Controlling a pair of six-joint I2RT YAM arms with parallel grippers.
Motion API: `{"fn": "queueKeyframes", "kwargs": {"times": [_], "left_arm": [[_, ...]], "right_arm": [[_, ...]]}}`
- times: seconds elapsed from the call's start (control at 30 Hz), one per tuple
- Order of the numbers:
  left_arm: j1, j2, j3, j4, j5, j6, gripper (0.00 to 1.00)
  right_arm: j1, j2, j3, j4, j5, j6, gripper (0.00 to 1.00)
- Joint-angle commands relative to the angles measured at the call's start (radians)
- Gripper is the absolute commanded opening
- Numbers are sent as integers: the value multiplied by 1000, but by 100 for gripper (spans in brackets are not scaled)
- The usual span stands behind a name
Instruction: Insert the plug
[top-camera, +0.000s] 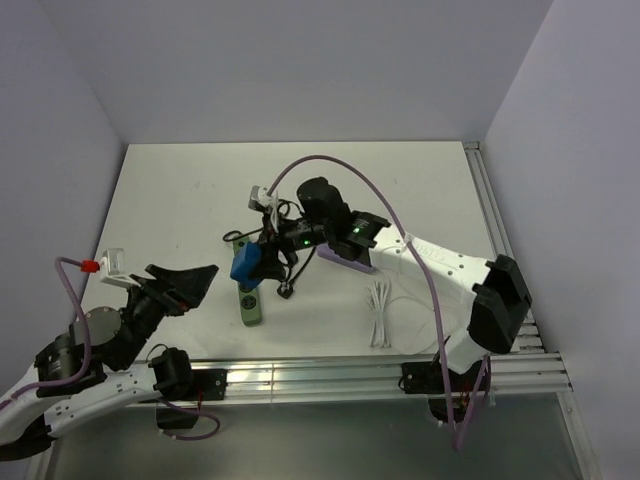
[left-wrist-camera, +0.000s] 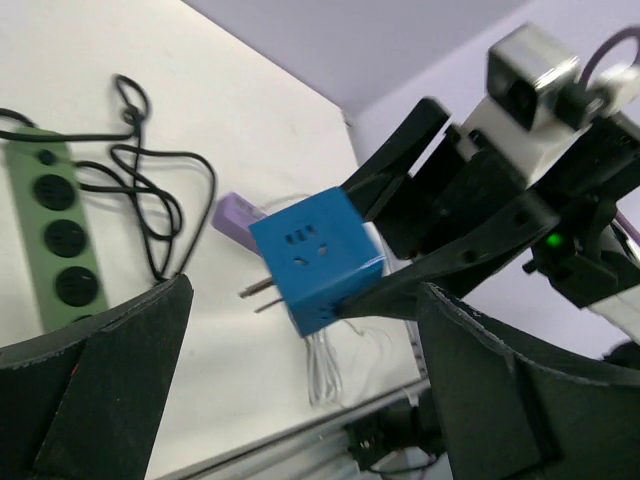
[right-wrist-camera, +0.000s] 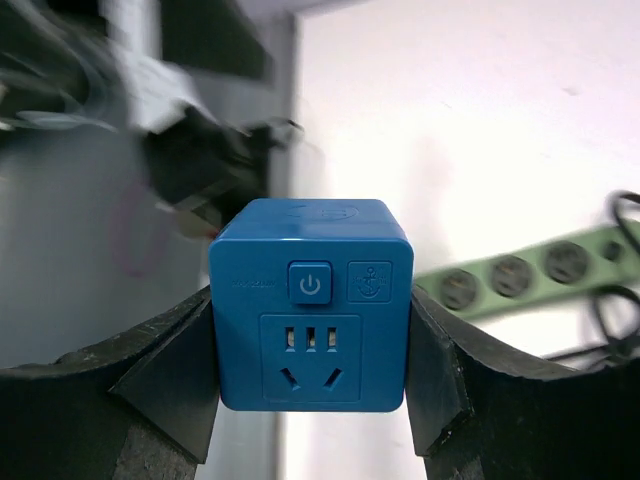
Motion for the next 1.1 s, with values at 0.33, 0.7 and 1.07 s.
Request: {"fn": "queueKeyframes", "kwargs": {"times": [0.33, 0.7, 1.07], "left_arm": [[3, 137, 100, -409, -385, -488, 99], [3, 317, 128, -569, -401, -716, 100], [3, 176, 57, -394, -388, -513, 94]], "right_arm": [[-24, 479, 539, -379, 240, -525, 0], [-28, 737, 877, -669, 375, -742, 0], [-27, 738, 807, -629, 334, -854, 0]]}}
